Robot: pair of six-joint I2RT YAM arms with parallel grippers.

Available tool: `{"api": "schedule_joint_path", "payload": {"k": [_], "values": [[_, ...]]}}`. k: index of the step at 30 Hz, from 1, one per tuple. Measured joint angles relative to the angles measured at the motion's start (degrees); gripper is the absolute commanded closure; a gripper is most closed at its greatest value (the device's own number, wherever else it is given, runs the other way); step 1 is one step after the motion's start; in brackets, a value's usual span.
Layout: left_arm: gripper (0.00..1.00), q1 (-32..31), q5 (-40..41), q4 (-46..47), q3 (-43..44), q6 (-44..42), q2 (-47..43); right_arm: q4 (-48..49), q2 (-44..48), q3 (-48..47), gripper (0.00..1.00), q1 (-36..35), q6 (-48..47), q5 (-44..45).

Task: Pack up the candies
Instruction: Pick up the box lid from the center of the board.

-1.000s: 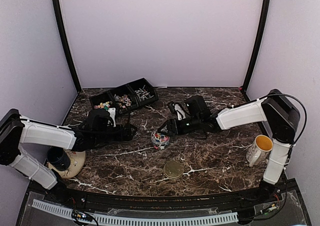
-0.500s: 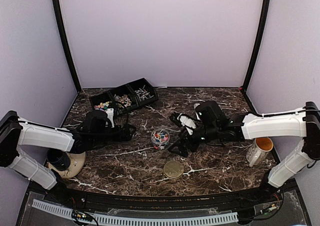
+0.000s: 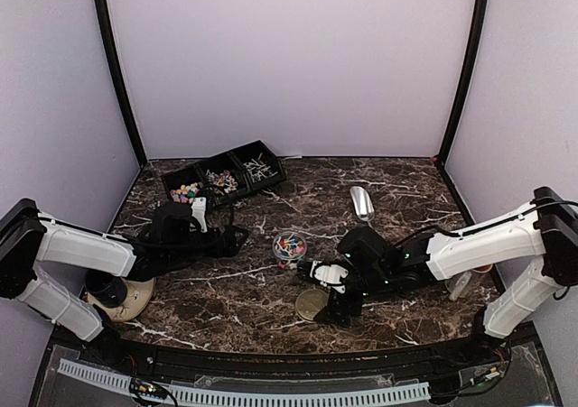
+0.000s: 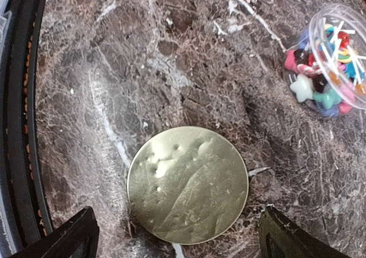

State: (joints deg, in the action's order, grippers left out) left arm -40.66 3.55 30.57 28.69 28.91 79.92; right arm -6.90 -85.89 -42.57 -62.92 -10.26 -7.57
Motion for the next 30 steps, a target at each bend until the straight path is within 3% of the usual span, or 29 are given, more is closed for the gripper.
{"api": "schedule_joint_path", "payload": {"k": [22, 30], "values": [[0.01, 0.0, -0.3, 2.0, -1.4, -0.2, 0.0, 0.1, -9.1, -4.8, 0.0, -1.2, -2.8, 3.2], [0.01, 0.0, -0.9, 2.2, -1.4, -0.2, 0.9, 0.5, -10.2, -5.2, 0.06, -1.2, -2.8, 3.8]]}}
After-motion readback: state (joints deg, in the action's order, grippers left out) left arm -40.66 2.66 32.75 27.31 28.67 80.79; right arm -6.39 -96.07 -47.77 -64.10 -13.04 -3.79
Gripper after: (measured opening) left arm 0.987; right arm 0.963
